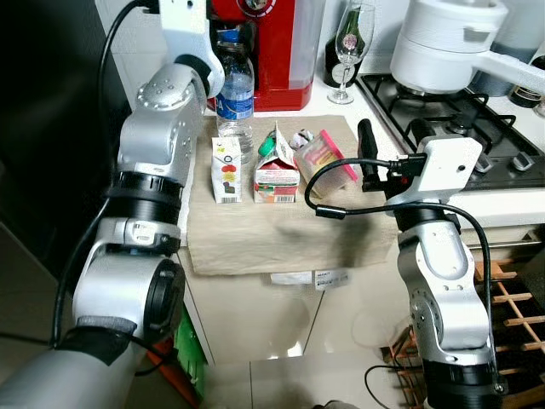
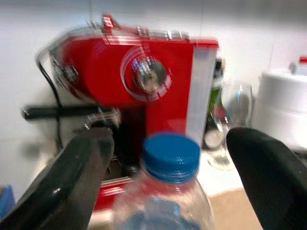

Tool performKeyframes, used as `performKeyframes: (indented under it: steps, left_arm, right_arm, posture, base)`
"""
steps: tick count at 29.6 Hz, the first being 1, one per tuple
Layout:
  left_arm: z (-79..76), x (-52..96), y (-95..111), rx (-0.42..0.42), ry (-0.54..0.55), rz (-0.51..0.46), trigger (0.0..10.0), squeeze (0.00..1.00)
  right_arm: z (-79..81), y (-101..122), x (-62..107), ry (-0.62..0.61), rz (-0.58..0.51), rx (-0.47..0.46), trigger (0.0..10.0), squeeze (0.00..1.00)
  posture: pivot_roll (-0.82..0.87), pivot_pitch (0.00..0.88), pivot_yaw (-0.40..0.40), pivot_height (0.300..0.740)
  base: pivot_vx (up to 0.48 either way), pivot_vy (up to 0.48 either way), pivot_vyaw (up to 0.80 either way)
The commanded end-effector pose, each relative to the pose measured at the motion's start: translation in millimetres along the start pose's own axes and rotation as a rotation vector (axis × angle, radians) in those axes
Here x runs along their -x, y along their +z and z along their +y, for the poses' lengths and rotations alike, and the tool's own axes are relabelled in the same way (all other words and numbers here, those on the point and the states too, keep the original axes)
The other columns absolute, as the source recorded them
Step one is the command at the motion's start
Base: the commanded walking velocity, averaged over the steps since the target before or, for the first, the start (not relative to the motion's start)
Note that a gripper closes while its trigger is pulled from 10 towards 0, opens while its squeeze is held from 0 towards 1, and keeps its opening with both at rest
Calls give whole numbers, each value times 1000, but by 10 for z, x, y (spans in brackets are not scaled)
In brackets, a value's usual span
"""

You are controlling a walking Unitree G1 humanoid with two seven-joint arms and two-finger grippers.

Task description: Restocking fridge

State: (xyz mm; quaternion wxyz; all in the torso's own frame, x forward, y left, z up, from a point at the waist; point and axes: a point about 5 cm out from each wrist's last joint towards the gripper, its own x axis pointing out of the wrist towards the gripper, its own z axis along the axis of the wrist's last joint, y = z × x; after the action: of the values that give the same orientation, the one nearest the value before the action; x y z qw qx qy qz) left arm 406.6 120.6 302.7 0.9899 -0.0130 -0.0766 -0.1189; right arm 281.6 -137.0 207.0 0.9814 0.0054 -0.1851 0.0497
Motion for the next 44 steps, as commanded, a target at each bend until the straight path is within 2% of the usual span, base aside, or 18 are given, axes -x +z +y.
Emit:
performKeyframes:
  steps: [1, 6, 11, 12, 18, 30, 33, 34, 35, 36, 37, 39, 43, 44]
  left_arm:
    - [-3, -38, 19, 7, -17, 7, 10000, 0]
    - [-40, -90, 44, 22, -38, 8, 10000, 0]
    - [-39, -137, -64, 21, -17, 60, 10000, 0]
    - [-10, -143, -98, 20, 4, 62, 0, 0]
    - [40, -140, -232, 8, 31, 81, 0, 0]
    - [62, -144, -199, 14, 17, 46, 0, 0]
    - [37, -141, -63, 15, -16, -43, 0, 0]
    - [37, -141, -63, 15, -16, -43, 0, 0]
    - [42, -128, 59, 28, -27, -121, 0, 0]
    - [42, -128, 59, 28, -27, -121, 0, 0]
    - [53, -115, 132, 34, -26, -166, 0, 0]
    - [59, -69, 291, 30, -34, -267, 0, 0]
    - [36, 34, 441, -14, -47, -378, 0, 0]
    - [53, 121, 507, -51, -21, -449, 10000, 0]
  right_arm:
    - [5, 31, 26, -5, -2, -1, 10000, 0]
    - [-5, 29, 53, -11, 8, 3, 10000, 0]
    - [-8, 35, 64, -11, 17, 8, 10000, 0]
    - [-7, 39, 66, -11, 18, 9, 10000, 0]
    - [-17, 42, 66, -13, 27, 13, 10000, 0]
    - [-14, 31, 28, 0, 35, 13, 10000, 0]
    - [-19, 32, 15, 1, 33, 16, 10000, 0]
    - [-19, 32, 15, 1, 33, 16, 10000, 0]
    - [-23, 31, 7, 2, 32, 15, 10000, 0]
    - [-23, 31, 7, 2, 32, 15, 10000, 0]
    - [-26, 27, 1, 3, 32, 15, 10000, 0]
    - [-21, 19, -9, 8, 34, 15, 10000, 0]
    - [-25, 0, -30, 12, 34, 17, 10000, 0]
    - [-26, -10, -43, 12, 32, 18, 10000, 0]
  posture:
    - [-121, 0, 44, 736]
    - [-129, 0, 47, 736]
    - [-139, 0, 48, 736]
    - [-143, 0, 48, 736]
    - [-147, 0, 42, 736]
    - [-138, 0, 31, 736]
    - [-136, 0, 26, 736]
    - [-136, 0, 26, 736]
    - [-133, 0, 22, 736]
    - [-133, 0, 22, 736]
    - [-128, 0, 19, 736]
    - [-128, 0, 19, 736]
    - [-111, 0, 11, 736]
    - [-105, 0, 11, 736]
  base:
    - [0, 0, 0]
    - [0, 0, 0]
    - [0, 0, 0]
    - [0, 0, 0]
    - [0, 0, 0]
    - [0, 0, 0]
    - [0, 0, 0]
    - [0, 0, 0]
    - [0, 0, 0]
    - [0, 0, 0]
    - [0, 0, 0]
    - [0, 0, 0]
    - [0, 0, 0]
    - [0, 0, 0]
